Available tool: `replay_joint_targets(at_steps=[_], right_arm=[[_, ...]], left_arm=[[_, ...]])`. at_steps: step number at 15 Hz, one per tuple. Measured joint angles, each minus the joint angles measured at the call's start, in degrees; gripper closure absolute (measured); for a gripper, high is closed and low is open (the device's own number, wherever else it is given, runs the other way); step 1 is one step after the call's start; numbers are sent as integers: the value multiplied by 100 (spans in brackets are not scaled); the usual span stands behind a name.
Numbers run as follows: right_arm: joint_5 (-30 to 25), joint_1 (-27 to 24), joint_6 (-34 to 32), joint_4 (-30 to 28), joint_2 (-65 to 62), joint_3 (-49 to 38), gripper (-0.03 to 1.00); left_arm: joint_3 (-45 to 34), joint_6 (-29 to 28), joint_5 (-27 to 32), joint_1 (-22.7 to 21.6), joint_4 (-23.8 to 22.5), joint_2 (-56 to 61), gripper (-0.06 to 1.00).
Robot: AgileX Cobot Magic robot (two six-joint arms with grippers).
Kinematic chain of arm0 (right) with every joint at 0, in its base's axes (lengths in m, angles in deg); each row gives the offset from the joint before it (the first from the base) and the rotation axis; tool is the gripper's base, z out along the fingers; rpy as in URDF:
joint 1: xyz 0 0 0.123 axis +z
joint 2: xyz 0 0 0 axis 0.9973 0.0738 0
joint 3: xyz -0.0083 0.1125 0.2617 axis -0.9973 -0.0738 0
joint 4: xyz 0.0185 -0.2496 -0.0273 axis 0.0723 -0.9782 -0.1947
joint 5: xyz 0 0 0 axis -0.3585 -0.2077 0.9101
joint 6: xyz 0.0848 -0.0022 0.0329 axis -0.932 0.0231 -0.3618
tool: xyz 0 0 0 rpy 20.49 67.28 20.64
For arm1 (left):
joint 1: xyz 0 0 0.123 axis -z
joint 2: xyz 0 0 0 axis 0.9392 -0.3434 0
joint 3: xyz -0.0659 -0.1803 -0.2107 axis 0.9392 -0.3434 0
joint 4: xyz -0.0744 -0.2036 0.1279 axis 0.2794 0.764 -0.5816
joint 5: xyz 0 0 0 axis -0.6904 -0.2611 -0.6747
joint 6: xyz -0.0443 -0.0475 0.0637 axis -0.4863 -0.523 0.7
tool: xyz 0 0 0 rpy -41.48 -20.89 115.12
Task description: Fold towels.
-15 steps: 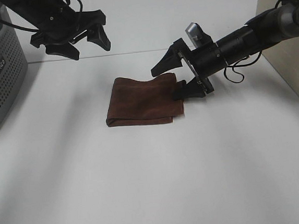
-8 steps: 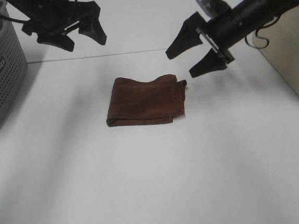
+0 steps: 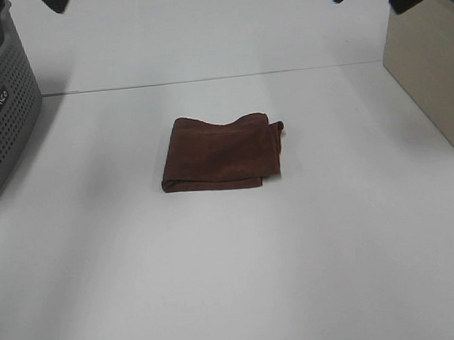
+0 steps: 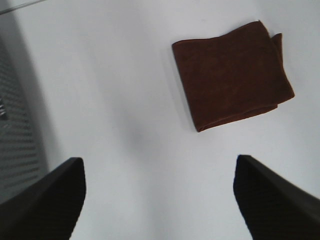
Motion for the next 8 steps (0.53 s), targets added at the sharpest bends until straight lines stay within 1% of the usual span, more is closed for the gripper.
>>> replay_joint_targets(at_steps=[1,2,3,4,6,8], right_arm=[[0,0,-120,-206,-424,-218,4],[-6,0,-172,-355,-842,-510,4],[-6,0,-212,-476,-1249,-814,4],[-11,0,-218,-579,-1702,-1180,4],[-17,0,-275,-728,-2561,-1954,4],[11,0,-407,-791,-3432,-2956,4]], left_arm=[[-11,-178,80,0,-286,327,19],[-132,-321,86,0,-464,659,19],[-401,-435,92,0,-647,1071,19],[-756,-516,92,0,-716,1473,19],[-1793,-602,109,0,-791,2355,19],[-3071,-710,126,0,-808,3254,19]])
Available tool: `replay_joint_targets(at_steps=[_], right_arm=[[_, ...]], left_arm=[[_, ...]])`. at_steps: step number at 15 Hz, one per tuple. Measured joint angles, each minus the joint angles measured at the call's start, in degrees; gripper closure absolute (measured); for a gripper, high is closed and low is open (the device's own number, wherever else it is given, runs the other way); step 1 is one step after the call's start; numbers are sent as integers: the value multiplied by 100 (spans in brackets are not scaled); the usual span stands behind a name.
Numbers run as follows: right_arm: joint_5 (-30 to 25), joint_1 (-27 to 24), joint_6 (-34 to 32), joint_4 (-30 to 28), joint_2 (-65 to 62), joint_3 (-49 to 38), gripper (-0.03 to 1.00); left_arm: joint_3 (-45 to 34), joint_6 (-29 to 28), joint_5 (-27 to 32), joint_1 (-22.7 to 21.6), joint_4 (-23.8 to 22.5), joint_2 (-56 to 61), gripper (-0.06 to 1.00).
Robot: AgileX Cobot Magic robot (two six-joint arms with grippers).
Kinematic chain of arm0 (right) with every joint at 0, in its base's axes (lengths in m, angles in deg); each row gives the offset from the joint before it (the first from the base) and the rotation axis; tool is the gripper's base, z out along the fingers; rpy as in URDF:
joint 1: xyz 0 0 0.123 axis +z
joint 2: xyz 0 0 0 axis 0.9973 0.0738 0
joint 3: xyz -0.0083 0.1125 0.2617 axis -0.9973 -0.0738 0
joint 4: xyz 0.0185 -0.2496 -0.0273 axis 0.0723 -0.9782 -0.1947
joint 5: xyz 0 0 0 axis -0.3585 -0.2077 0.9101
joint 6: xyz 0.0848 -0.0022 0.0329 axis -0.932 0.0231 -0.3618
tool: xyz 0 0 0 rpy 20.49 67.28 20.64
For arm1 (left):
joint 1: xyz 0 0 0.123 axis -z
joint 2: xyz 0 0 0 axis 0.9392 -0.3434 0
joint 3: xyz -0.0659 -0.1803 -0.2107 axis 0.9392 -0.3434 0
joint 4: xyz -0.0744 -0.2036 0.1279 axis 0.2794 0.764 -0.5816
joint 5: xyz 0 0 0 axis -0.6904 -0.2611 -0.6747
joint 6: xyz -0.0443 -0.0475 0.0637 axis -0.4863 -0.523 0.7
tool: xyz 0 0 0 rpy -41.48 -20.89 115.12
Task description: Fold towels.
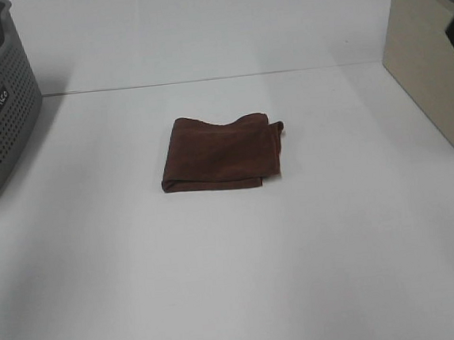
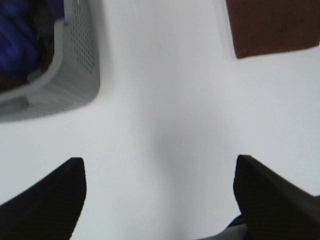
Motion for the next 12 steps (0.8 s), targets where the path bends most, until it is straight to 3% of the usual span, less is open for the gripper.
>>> replay_joint_targets(at_steps=[8,12], right_arm=[[178,0,-103,-315,-3329,-3254,4],[235,0,-92,-355,-4314,-3495,4]], left_arm=[[-3633,-23,-178,0,0,3919,19],[-4079,23,-544,0,0,4893,19]])
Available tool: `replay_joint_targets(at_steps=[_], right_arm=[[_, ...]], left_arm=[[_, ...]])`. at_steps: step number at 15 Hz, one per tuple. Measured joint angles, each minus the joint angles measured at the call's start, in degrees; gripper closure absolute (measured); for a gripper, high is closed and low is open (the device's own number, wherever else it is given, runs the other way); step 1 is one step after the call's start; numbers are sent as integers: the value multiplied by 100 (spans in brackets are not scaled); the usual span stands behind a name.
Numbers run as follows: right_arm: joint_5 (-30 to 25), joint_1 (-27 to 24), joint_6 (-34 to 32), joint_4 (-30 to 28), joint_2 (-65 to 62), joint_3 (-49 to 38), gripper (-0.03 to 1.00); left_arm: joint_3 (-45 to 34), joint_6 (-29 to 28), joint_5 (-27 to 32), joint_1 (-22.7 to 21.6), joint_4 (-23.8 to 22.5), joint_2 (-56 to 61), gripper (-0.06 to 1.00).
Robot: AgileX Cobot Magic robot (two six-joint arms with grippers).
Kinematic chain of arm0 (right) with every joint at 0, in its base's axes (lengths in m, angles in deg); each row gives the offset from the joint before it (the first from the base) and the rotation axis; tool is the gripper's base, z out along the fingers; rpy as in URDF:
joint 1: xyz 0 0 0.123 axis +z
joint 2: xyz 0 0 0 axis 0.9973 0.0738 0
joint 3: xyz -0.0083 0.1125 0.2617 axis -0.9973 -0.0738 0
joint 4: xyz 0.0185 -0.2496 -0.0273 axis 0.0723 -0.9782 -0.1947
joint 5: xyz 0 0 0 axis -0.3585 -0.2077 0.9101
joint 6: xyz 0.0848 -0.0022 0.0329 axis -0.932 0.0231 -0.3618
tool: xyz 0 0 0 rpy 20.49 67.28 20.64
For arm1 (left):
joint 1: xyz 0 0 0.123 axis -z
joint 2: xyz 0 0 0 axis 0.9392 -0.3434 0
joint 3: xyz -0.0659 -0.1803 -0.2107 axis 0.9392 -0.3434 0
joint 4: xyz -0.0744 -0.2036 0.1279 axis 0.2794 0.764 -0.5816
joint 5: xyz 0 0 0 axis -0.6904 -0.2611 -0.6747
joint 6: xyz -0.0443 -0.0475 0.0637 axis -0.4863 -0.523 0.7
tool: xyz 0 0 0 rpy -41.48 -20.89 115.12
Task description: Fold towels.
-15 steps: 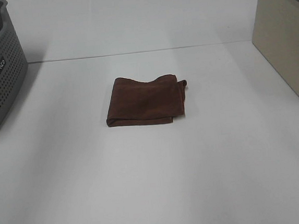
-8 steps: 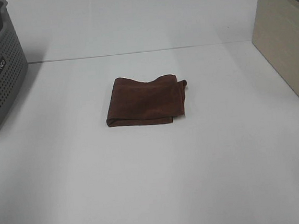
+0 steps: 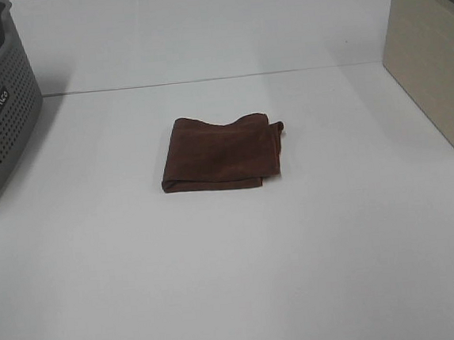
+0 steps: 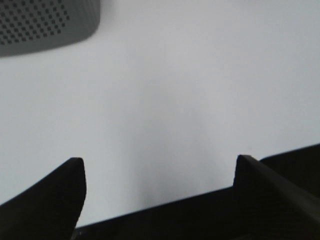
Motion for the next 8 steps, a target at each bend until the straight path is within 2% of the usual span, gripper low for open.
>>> replay_joint_targets(at_steps=[2,5,8], right_arm=[[178,0,126,-155,-327,-34,4],[447,0,138,-235,-418,-201,4],[498,0,138,-241,-418,-201,5]], left_arm=[[-132,264,-304,0,11,166,19],[-241,751,-390,0,344,166,19],[-246,854,-395,0,435,172,19]])
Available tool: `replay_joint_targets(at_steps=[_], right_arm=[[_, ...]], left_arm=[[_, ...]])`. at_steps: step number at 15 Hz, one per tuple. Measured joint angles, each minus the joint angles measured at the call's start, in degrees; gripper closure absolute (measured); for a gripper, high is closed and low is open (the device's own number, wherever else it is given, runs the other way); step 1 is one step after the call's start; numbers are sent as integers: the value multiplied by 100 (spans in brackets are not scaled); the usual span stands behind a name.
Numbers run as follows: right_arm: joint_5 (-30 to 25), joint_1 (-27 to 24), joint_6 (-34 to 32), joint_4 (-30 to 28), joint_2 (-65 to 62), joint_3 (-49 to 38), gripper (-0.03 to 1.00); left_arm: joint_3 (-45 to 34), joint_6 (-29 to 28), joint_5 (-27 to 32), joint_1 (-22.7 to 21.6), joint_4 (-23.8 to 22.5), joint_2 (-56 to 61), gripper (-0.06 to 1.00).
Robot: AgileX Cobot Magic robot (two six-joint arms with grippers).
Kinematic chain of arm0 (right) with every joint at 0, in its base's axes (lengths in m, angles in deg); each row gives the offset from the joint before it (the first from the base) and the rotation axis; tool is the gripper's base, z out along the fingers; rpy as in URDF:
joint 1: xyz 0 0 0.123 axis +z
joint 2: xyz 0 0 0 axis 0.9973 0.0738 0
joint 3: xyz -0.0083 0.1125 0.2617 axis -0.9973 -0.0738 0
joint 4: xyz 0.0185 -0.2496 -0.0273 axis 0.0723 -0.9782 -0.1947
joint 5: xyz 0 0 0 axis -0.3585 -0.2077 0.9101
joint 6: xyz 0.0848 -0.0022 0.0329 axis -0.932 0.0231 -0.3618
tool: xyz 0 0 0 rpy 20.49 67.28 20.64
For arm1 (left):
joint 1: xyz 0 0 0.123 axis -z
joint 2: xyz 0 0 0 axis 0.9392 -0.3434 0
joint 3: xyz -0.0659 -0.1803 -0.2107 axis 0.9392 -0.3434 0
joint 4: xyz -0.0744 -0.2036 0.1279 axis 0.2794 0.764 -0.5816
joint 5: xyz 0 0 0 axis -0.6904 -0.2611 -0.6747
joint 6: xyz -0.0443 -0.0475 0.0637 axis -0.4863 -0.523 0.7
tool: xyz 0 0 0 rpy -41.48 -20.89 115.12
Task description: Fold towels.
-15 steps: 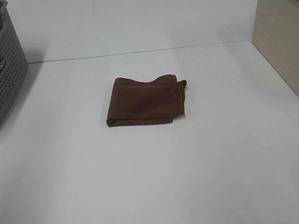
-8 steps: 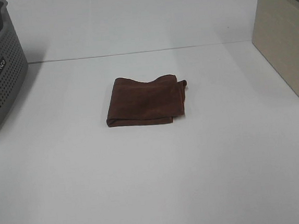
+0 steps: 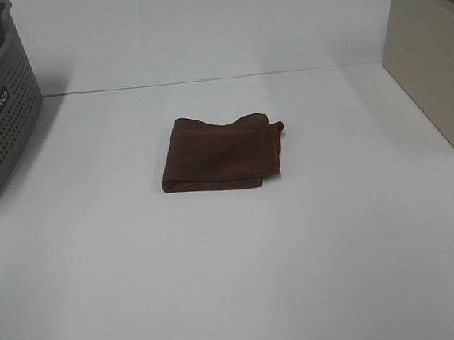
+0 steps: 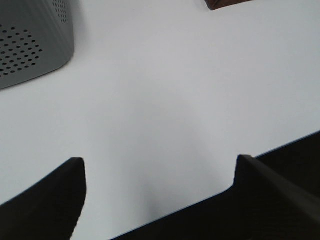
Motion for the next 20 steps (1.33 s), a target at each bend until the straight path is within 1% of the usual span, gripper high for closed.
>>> replay_joint_targets(at_steps=[12,13,14,17,18,19,20], right_arm=[[0,0,0,0,-103,0,5],[0,0,0,0,-223,0,5],[6,0,0,0,-361,0,5],[0,-6,0,0,-751,0,5],[0,-29,0,0,-802,0,5],[0,-235,0,0,-945,0,5],[0,-298,0,0,-985,0,5]], left_arm=[[0,11,0,-17,0,0,19],[0,11,0,-126,0,0,19],[0,11,0,-327,0,0,19],[-6,11,-6,-1031,0,332,19],[-6,11,-6,-1112,0,430,19],[-6,11,-6,-1301,0,848,19],[-6,11,0,-1312,0,974,19]])
